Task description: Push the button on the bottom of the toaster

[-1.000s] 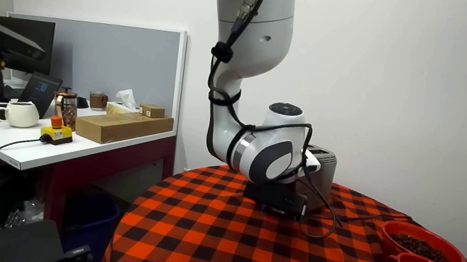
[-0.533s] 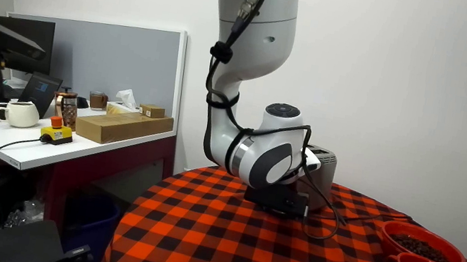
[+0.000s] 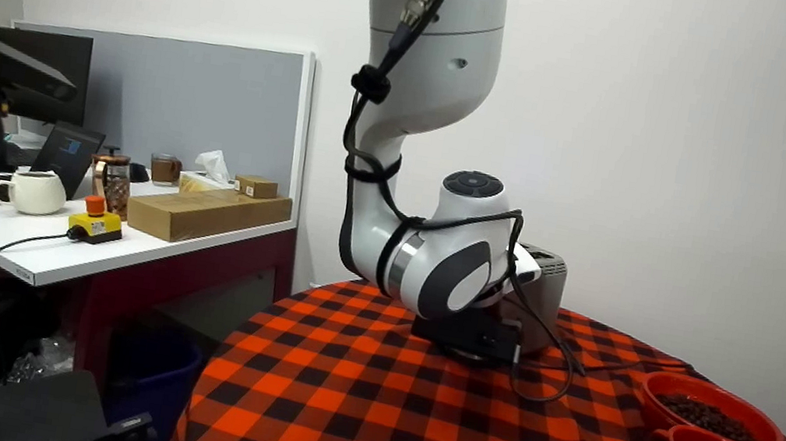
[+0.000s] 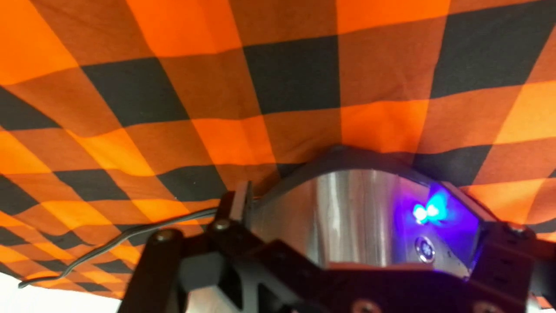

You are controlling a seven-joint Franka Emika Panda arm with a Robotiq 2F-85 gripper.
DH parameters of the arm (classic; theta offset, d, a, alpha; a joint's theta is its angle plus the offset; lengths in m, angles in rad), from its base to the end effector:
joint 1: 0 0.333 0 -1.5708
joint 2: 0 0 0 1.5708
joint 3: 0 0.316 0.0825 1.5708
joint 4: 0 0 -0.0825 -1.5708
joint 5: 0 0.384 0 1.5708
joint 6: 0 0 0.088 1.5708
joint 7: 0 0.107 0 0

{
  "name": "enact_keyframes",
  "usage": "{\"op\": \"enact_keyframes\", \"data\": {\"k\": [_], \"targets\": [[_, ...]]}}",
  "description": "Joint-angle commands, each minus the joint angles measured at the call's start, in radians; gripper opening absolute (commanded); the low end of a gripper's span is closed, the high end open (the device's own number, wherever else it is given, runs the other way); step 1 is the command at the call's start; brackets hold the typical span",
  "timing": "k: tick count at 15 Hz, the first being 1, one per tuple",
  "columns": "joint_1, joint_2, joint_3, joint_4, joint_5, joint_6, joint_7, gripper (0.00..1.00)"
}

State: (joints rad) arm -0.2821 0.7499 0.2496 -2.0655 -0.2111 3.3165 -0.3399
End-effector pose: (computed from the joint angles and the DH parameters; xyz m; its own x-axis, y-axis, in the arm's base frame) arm 0.6092 -0.0031 0.1345 0.7738 0.3660 0.5169 0.3811 -0.9209 0.0816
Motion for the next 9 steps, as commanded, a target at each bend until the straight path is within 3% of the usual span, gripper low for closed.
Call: {"op": "enact_keyframes", "data": {"k": [1, 5, 9], "targets": [[-0.014, -0.038, 0.002, -0.036, -0.038, 0.042, 0.041, 1.00], [0.014, -0.059, -0.031, -0.038, -0.026, 0.021, 0.055, 1.00], [0.078, -0.079, -0.099, -0.024, -0.002, -0.070, 0.078, 1.00]]}}
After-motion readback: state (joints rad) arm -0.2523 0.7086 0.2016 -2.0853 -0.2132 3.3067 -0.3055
